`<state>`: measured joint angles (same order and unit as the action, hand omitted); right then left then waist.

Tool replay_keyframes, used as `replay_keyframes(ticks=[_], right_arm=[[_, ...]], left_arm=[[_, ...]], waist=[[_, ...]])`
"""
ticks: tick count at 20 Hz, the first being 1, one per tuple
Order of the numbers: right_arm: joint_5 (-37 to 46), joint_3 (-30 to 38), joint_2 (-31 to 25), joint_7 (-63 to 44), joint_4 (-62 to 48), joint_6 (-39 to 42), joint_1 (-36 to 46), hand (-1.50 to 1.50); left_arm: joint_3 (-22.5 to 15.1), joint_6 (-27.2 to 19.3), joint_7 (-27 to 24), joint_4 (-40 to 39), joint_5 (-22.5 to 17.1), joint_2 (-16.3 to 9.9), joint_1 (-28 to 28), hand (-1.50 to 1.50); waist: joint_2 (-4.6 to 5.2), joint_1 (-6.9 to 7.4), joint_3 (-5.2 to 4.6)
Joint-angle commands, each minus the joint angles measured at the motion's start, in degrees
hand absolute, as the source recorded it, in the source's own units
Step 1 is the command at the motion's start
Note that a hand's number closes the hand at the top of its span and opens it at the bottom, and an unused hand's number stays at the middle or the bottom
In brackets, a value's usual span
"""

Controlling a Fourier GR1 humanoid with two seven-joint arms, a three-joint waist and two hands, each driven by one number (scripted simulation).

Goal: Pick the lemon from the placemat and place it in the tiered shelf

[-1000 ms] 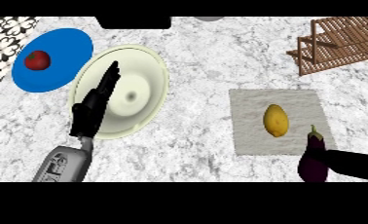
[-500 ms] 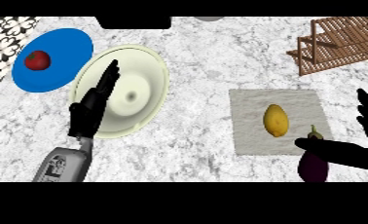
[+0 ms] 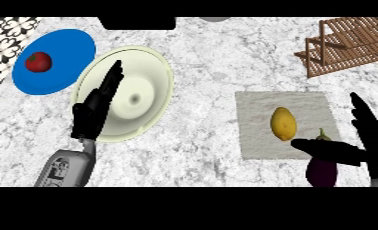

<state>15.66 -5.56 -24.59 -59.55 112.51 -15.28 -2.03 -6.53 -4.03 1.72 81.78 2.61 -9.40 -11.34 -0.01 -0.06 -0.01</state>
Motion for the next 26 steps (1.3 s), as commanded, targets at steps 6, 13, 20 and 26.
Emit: replay_keyframes(ticks=[6, 13, 20, 26], right_arm=[[2.48, 1.24, 4.41, 2.80, -6.85, 3.73, -0.04, -1.50], [9.09, -2.55, 9.04, 0.37, -7.16, 3.55, 0.36, -1.50], [9.67, 1.30, 10.72, 1.26, -9.11, 6.32, 1.32, -1.50], [10.64, 3.28, 14.47, 8.96, -21.72, 4.09, 6.16, -1.50]], left_arm=[[0.79, 1.11, 1.77, 2.89, 2.09, 0.71, 1.28, 0.00], [2.97, 2.98, -0.14, -0.09, 1.83, 0.95, 0.20, 0.00], [3.84, 3.20, -4.21, -2.70, 3.42, 2.43, 1.55, 0.00], [3.75, 3.23, -1.28, -1.42, 4.50, 3.59, 0.38, 0.00]], waist=[[-0.01, 0.06, 0.01], [0.00, 0.08, 0.00], [0.01, -0.02, 0.00], [0.04, 0.09, 0.01]])
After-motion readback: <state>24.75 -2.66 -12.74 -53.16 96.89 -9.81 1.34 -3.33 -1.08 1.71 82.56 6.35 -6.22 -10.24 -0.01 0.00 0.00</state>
